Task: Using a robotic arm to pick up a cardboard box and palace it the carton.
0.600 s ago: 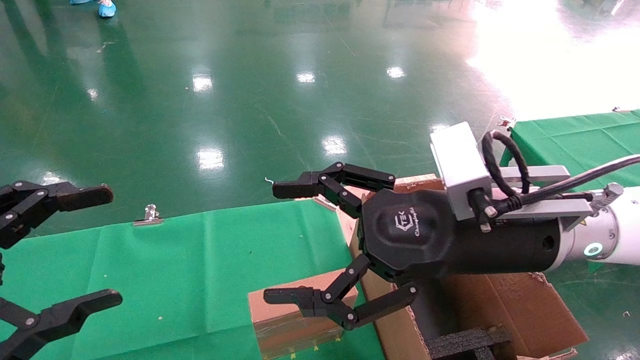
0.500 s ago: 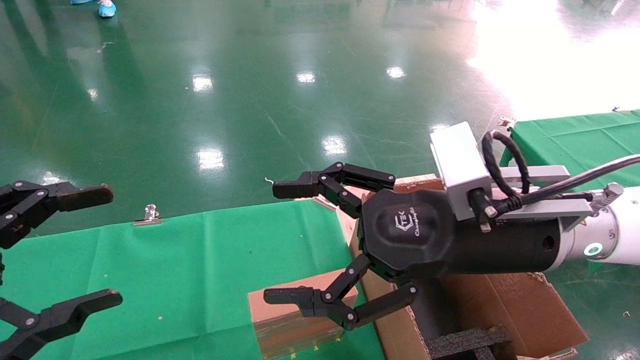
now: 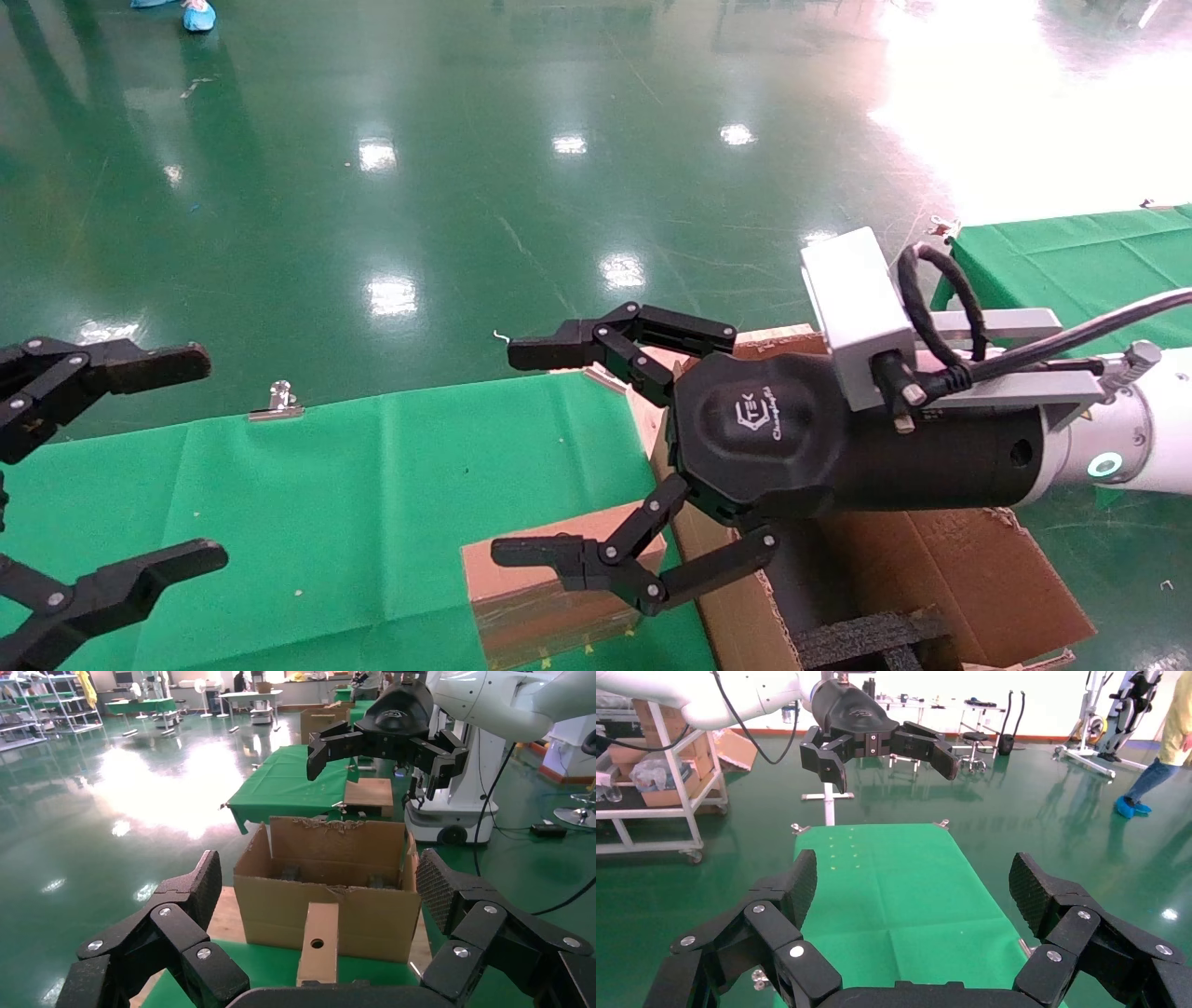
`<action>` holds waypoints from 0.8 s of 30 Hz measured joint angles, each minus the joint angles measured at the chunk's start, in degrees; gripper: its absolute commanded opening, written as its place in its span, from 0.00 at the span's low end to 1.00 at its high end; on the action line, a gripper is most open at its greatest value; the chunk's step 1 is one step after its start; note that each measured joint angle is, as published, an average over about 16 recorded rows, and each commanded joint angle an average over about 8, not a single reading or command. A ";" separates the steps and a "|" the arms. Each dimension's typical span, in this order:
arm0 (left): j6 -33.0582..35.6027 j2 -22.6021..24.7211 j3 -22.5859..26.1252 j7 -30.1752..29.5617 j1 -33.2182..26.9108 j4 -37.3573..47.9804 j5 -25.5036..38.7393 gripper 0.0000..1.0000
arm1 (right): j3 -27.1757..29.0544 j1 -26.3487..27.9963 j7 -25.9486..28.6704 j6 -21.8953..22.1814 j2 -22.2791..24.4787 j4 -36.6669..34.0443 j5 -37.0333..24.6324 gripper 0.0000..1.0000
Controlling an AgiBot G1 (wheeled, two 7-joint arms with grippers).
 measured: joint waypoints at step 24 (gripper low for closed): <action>0.00 0.00 0.00 0.00 0.00 0.00 0.00 0.00 | -3.47 5.06 0.00 -2.03 -0.11 -0.66 -7.85 1.00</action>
